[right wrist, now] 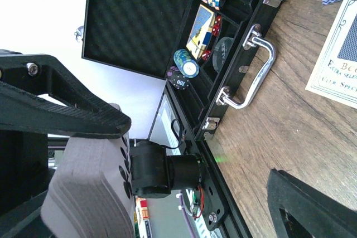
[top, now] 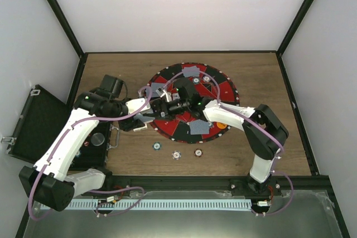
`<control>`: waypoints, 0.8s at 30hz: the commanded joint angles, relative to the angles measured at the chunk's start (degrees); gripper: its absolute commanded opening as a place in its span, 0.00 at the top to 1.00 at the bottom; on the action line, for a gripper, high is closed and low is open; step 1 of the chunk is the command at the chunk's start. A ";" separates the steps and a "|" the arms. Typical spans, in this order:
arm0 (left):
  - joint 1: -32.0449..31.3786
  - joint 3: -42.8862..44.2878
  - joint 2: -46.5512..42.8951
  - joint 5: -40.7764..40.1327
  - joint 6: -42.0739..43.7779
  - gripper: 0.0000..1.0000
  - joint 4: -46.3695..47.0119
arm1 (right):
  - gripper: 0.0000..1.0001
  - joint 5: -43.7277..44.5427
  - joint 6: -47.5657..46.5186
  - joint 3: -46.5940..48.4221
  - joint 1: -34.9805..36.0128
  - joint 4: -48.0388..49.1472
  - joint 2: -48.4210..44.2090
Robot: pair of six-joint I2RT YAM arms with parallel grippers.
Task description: Distribute texas hold em gaming equipment
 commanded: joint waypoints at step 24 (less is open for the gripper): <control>-0.39 0.81 -0.36 1.60 -0.10 0.94 0.61 | 0.74 1.77 1.08 -5.73 -4.80 -2.10 -9.07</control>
